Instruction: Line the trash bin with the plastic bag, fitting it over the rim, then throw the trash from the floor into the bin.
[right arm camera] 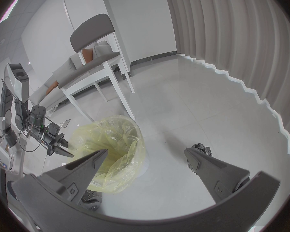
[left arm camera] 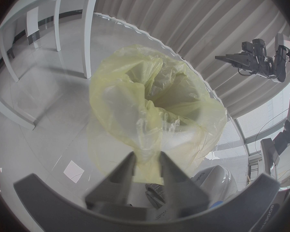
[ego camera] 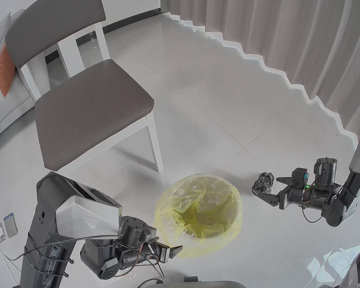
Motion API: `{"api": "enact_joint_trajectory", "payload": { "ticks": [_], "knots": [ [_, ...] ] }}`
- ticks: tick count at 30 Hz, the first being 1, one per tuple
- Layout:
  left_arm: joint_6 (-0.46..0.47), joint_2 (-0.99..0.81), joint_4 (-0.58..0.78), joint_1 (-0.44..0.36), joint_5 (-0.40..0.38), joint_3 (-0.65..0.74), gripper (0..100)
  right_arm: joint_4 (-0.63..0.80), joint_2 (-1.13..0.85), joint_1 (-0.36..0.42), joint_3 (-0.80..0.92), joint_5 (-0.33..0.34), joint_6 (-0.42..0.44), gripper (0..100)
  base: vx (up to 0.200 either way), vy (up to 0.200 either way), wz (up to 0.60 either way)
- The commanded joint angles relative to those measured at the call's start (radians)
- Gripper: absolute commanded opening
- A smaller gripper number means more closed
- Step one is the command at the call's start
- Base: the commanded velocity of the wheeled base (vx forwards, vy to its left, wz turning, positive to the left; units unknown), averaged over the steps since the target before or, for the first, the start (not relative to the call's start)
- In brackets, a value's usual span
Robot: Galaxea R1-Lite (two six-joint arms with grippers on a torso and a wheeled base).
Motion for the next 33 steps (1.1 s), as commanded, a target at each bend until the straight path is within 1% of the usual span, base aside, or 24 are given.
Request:
{"api": "enact_joint_trajectory", "payload": {
  "ticks": [1, 4, 6, 9, 11, 17, 20, 21, 22, 24, 25, 26, 28, 33],
  "knots": [
    [-0.003, -0.041, -0.028, 0.004, 0.004, 0.073, 100, 0.000, 0.009, -0.012, 0.016, -0.001, 0.040, 100, 0.000, 0.000, 0.00],
    [-0.001, -0.063, -0.087, 0.013, 0.004, 0.146, 100, 0.002, 0.006, -0.010, 0.017, 0.001, 0.104, 100, 0.000, 0.000, 0.00],
    [0.000, -0.077, -0.132, 0.024, 0.004, 0.187, 100, 0.005, 0.009, -0.007, 0.017, -0.001, 0.120, 100, 0.000, 0.000, 0.00],
    [0.002, -0.107, -0.163, 0.038, 0.004, 0.221, 100, 0.008, 0.024, -0.001, 0.017, -0.001, 0.121, 100, 0.000, 0.000, 0.00],
    [0.000, -0.119, -0.160, 0.045, 0.004, 0.213, 100, 0.008, 0.037, 0.008, 0.014, -0.002, 0.115, 100, 0.000, 0.000, 0.00],
    [0.000, -0.127, -0.143, 0.059, 0.001, 0.090, 100, 0.008, 0.052, 0.036, 0.003, -0.010, 0.097, 100, 0.000, 0.000, 0.00],
    [0.000, -0.136, -0.083, 0.061, -0.002, 0.029, 100, 0.014, 0.052, 0.042, -0.012, -0.010, 0.095, 100, 0.000, 0.000, 0.00],
    [0.000, -0.144, -0.060, 0.061, -0.002, 0.012, 100, 0.025, 0.052, 0.042, -0.017, -0.010, 0.095, 100, 0.000, 0.000, 0.00],
    [-0.001, -0.159, -0.008, 0.070, -0.007, -0.022, 100, 0.069, 0.049, 0.047, -0.040, -0.011, 0.092, 100, 0.000, 0.000, 0.00],
    [-0.001, -0.166, 0.028, 0.084, -0.008, -0.052, 100, 0.120, 0.047, 0.053, -0.069, -0.016, 0.080, 100, 0.000, 0.000, 0.00],
    [-0.001, -0.166, 0.028, 0.084, -0.008, -0.052, 100, 0.120, 0.047, 0.053, -0.069, -0.016, 0.080, 100, 0.000, 0.000, 0.00],
    [-0.001, -0.166, 0.051, 0.090, -0.008, -0.078, 100, 0.164, 0.046, 0.054, -0.095, -0.025, 0.066, 100, 0.000, 0.000, 0.00],
    [-0.001, -0.164, 0.092, 0.102, -0.010, -0.126, 100, 0.211, 0.051, 0.066, -0.144, -0.056, 0.057, 100, 0.000, 0.000, 0.00],
    [-0.003, -0.156, 0.161, 0.119, -0.010, -0.189, 100, 0.218, 0.049, 0.094, -0.165, -0.062, 0.055, 100, 0.000, 0.000, 0.00]
  ]
}}
